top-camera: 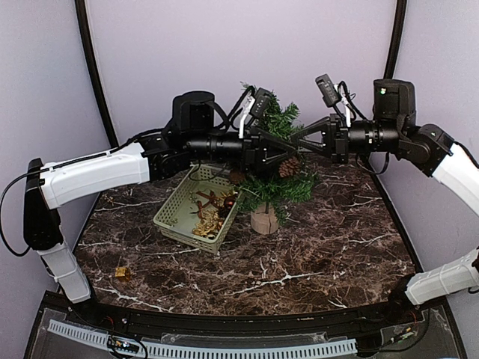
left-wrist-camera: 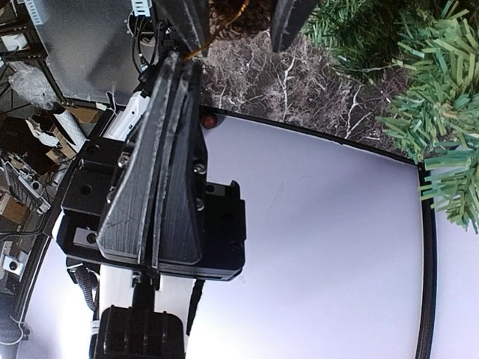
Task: Decorate the small christmas tree
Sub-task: Pass from the right arm to the left
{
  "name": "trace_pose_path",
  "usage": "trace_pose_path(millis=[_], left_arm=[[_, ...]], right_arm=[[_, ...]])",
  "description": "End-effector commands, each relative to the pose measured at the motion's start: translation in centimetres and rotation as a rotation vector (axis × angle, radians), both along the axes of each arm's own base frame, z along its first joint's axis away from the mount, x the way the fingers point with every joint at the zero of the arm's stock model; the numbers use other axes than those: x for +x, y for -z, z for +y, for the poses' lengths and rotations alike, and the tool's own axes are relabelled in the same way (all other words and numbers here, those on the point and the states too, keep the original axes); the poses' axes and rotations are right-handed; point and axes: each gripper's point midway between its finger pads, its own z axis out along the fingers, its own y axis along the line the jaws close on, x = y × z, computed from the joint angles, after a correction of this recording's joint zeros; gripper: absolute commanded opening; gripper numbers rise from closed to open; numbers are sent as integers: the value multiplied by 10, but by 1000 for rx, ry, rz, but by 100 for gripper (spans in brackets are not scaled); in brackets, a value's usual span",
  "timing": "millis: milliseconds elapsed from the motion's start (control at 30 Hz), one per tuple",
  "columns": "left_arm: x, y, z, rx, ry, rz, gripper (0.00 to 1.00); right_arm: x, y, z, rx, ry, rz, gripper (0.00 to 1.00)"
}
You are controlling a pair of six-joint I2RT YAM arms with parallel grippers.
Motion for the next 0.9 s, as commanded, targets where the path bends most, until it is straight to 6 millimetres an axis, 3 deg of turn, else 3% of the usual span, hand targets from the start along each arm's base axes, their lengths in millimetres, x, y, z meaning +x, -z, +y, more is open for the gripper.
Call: trace_pose_path(millis=[0,133,300,400,500,567,700,867], left_arm=[[-7,-16,3,-42,14,-31,27],[-8,-16,3,-44,19,-30,20],[-8,-15,3,-39,20,-26,2],[-8,-14,5,-40,16,-17,0],[-11,-16,6,-62,24,-5,0],[-14,-19,7,-83,38,8,0],[-19,-22,9,-104,53,28,0],[-20,-22,10,-98,58,41,0]], right_arm=[[0,-12,-2,36,6,-39,0],[1,-11,-2,35,11,-38,0],[5,-8,-5,15,46,-40,0],[7,-10,-8,23,70,-46,0],[7,-14,-11,70,88,-49,38],[6,-16,-12,123,98,-49,54],[9,-11,-14,208,122,-20,60],[6,-8,-12,259,103,-9,54]])
